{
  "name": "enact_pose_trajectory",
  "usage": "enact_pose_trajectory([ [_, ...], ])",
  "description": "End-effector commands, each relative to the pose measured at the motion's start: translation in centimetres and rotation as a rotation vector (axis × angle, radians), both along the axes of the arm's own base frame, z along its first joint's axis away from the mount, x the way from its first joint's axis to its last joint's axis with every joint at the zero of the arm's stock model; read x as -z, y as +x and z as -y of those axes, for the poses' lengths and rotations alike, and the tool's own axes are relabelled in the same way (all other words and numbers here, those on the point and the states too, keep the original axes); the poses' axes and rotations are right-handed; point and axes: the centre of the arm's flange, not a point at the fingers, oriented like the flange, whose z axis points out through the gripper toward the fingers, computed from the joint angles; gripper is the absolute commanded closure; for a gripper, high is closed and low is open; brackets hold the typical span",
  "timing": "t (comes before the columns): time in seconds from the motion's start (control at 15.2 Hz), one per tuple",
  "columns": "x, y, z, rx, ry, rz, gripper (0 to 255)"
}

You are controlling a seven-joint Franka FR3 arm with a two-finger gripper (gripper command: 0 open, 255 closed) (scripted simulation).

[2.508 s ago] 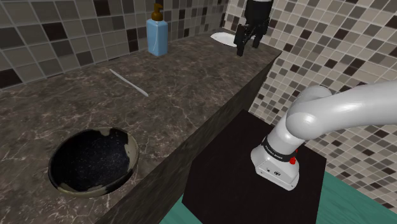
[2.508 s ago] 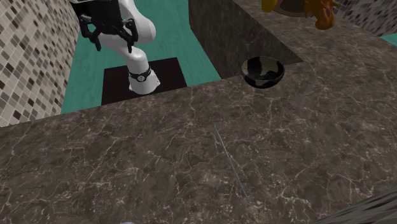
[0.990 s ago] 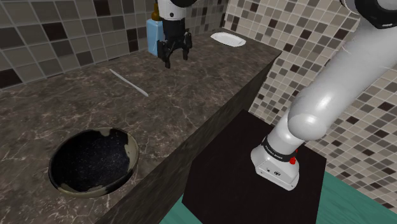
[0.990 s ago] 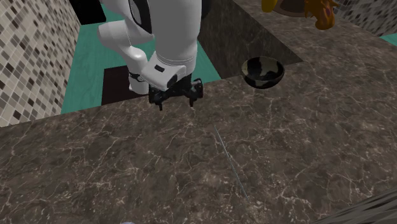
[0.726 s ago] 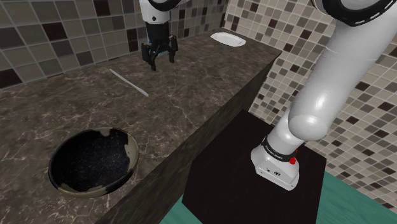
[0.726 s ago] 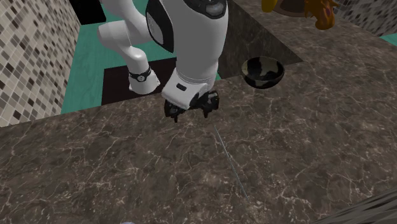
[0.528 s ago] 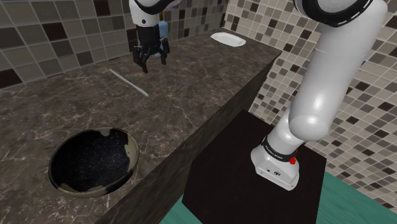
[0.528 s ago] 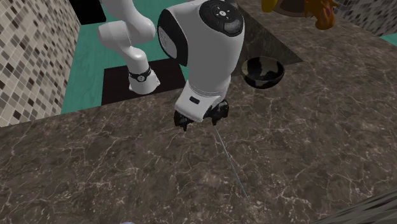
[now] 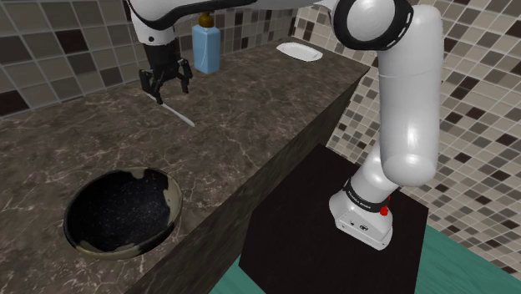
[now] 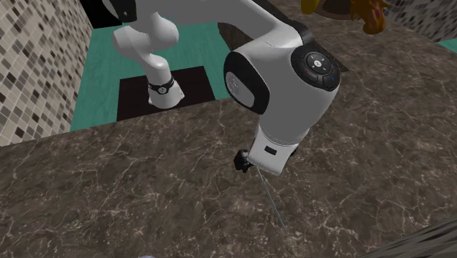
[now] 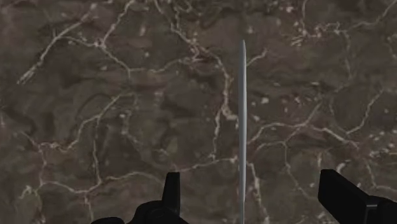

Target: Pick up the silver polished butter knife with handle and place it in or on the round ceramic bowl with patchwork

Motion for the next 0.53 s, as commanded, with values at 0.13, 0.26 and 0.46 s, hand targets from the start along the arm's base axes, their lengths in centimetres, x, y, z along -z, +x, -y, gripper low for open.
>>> enact_pose_trajectory([
  [0.13, 1.8, 0.9, -0.6, -0.002, 0.002, -0.001, 0],
  [0.26, 2.8, 0.7, -0.5, -0.002, 0.002, -0.001, 0],
  [0.46, 4.2, 0.5, -0.5, -0.002, 0.002, -0.001, 0],
])
